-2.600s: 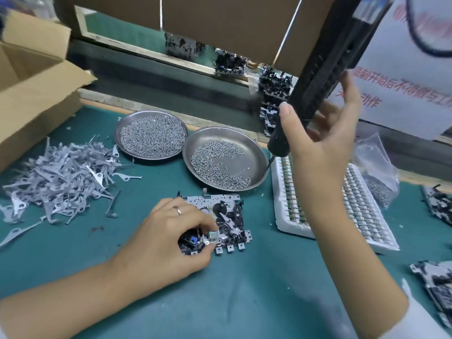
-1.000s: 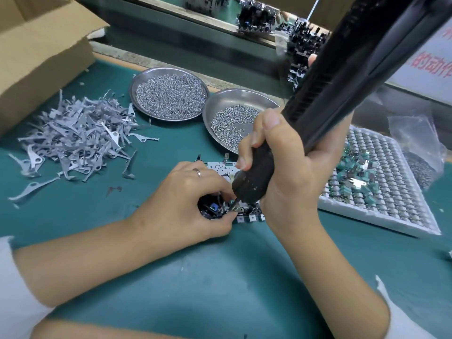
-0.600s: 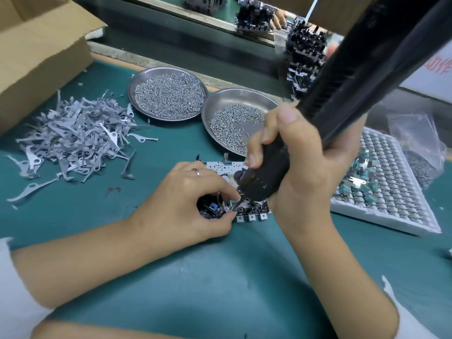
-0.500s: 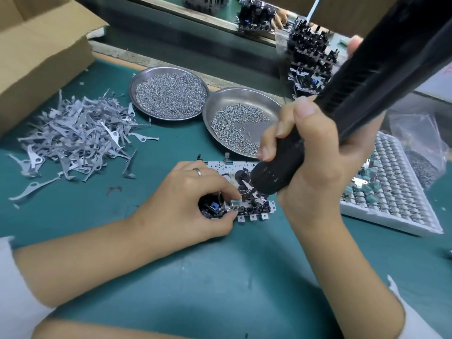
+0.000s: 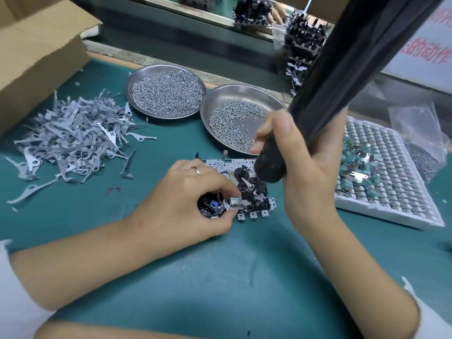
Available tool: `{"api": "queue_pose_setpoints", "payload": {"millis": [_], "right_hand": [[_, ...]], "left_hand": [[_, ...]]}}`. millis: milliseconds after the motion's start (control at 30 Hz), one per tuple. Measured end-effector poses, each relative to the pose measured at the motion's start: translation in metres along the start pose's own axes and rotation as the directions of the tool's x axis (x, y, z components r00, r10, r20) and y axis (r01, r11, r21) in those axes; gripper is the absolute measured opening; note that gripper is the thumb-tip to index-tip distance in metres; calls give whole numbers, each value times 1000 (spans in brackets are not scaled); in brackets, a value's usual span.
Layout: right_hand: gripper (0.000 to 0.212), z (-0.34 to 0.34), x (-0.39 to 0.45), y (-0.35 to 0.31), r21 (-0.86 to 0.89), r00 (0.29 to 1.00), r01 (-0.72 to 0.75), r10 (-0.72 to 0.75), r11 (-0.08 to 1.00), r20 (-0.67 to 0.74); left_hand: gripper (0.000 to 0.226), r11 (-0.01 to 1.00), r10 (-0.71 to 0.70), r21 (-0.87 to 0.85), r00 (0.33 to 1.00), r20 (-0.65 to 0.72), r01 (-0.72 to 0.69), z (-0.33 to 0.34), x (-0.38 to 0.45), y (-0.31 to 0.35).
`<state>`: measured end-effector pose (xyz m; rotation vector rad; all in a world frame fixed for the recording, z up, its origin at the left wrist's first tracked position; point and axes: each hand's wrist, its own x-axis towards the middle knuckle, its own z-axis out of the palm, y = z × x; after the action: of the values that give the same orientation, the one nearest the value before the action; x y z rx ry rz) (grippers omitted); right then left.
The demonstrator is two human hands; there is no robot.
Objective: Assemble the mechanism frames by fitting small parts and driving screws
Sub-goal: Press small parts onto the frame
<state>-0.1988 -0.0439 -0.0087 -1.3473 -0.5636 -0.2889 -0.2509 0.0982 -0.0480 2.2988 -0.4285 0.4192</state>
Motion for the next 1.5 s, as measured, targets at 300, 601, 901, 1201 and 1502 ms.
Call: {"api": "queue_pose_setpoints", "payload": {"millis": [300, 601, 901, 1201, 1502], "right_hand": [[22, -29, -19, 17, -436, 913, 306, -390, 846, -117], [35, -14, -28, 30, -53, 926, -376, 373, 925, -60], [30, -13, -28, 32, -93, 925, -379, 380, 921, -7], [28, -10, -32, 33, -180, 928, -368, 374, 912, -1], [28, -10, -33, 32, -214, 934, -349, 358, 912, 3]], "left_hand": [[20, 999, 52, 16, 998, 26, -52, -1, 2, -2], [16, 997, 73, 8, 997, -6, -73, 0, 3, -4], [29, 998, 29, -56, 1000, 2, -28, 0, 4, -2], [37, 991, -29, -132, 999, 40, 34, 1, 4, -6], [33, 990, -33, -140, 999, -3, 32, 5, 2, -8]]}}
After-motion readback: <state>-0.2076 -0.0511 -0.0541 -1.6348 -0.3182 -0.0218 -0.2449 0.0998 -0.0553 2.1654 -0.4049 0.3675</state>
